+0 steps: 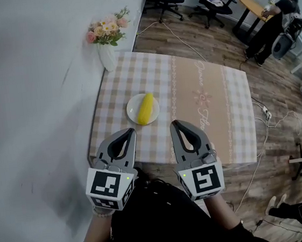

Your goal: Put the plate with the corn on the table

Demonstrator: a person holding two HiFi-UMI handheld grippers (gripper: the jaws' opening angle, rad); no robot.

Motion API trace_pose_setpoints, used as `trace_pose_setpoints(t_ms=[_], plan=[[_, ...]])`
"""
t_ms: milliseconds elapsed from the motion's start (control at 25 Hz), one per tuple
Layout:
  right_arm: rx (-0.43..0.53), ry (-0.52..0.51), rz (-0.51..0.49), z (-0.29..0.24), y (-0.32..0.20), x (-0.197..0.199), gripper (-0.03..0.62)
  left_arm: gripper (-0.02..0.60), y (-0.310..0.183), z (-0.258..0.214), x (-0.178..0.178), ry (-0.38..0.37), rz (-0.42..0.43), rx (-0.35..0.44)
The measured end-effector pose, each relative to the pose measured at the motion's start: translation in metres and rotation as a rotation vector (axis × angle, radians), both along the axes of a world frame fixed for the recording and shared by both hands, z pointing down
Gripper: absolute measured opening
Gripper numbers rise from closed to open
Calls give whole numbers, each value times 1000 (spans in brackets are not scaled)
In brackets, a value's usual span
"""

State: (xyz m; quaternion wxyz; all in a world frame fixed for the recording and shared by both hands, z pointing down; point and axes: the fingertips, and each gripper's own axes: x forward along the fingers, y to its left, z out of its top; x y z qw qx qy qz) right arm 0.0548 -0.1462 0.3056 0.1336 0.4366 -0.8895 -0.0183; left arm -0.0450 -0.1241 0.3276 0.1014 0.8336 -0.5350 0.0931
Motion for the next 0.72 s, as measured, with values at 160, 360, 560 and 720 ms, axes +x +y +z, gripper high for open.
trace_pose_setpoints(t_ms=[160, 360, 560, 720], plan=[[-2, -4, 14, 1, -1, 3, 44, 14, 0, 0, 0, 6, -4, -4], [-12, -16, 38, 0, -3, 6, 44, 14, 0, 1, -3, 14, -20, -13], [-26, -18, 22, 10, -1, 7, 44, 14, -2, 2, 0, 24, -13, -16], [-48, -20, 11, 12, -3, 3, 44, 14, -6, 2, 3, 33, -8, -11]])
